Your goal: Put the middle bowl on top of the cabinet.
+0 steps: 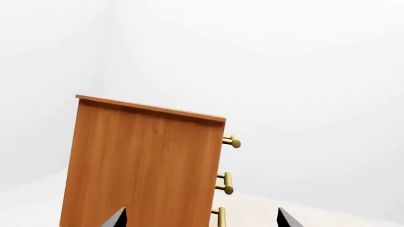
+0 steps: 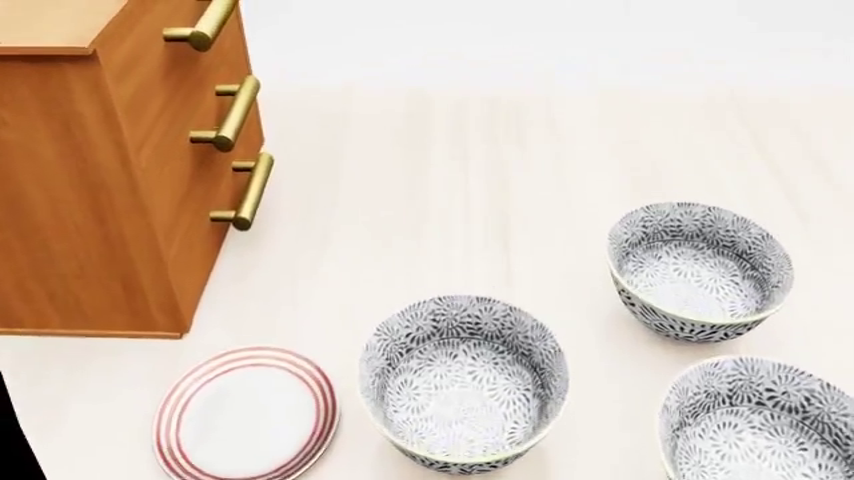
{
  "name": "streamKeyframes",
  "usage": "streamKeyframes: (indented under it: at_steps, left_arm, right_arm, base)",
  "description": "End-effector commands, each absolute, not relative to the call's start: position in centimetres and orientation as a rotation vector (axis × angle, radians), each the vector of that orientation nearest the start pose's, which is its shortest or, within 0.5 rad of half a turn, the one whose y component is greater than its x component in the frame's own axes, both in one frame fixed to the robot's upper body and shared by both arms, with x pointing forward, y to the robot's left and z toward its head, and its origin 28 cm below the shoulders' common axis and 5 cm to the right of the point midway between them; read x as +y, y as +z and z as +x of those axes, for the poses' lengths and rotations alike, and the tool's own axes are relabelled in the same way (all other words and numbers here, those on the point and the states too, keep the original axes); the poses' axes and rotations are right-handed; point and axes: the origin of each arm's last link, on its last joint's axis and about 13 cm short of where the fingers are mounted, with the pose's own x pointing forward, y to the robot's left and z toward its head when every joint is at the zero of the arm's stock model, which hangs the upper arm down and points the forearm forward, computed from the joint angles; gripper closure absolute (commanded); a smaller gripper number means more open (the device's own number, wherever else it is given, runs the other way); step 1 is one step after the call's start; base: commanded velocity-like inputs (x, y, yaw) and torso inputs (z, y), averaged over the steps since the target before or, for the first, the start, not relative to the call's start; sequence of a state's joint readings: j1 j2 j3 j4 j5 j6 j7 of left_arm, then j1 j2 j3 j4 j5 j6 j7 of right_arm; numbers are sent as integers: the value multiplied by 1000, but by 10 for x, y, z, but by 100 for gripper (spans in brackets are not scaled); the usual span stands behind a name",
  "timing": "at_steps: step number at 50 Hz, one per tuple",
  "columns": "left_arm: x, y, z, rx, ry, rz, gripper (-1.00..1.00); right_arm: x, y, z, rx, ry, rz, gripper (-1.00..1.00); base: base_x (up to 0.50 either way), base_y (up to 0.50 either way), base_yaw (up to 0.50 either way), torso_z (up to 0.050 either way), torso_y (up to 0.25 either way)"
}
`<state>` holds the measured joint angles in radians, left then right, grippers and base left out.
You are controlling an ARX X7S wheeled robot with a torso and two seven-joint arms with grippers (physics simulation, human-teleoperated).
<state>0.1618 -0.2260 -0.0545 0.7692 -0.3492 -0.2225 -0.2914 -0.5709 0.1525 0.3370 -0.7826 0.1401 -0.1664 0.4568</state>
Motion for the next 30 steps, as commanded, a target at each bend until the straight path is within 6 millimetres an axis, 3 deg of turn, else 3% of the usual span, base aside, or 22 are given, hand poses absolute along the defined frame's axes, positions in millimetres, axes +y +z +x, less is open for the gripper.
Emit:
streamKeyframes:
  at_steps: [1, 8, 17, 24, 30]
  left_arm:
    - [231, 132, 159, -351, 121, -141, -100]
    - [231, 131, 159, -351, 121, -141, -100]
    - [231, 132, 159, -349, 123, -143, -100]
    - [231, 131, 159, -348, 126, -141, -100]
    - [230, 131, 160, -345, 125, -139, -100]
  right_arm:
    - [-165, 120, 86, -456, -582, -105, -100]
    - [-166, 119, 87, -448, -593, -113, -100]
    - [-165, 119, 86, -450, -583, -106, -100]
    - [-165, 120, 86, -460, -587, -114, -100]
    - [-166, 119, 86, -463, -591, -111, -100]
  base:
    - [500, 0, 0, 0, 0]
    - [470, 0, 0, 0, 0]
    - [0, 0, 0, 0, 0]
    - [459, 0, 0, 0, 0]
    - [0, 0, 0, 0, 0]
